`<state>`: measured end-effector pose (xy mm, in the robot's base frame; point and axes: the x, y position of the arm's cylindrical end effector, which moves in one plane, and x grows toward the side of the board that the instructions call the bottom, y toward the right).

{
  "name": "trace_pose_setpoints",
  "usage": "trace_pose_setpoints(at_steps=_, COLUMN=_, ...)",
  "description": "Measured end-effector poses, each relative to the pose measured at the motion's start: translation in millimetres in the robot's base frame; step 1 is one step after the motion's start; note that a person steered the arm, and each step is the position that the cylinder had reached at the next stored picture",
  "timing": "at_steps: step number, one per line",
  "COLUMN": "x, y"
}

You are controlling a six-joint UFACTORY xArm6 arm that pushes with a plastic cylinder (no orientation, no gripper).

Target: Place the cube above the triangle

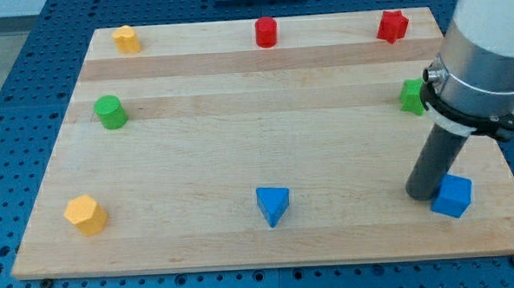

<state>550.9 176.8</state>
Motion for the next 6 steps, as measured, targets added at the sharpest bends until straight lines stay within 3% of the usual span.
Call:
trace_pose_setpoints(at_steps=2, x=1.7, y=-16.9)
trace_pose_setpoints(at_steps=4, x=48.8, y=-49.2)
trace_pose_setpoints(at_steps=6, x=62.9, y=17.4)
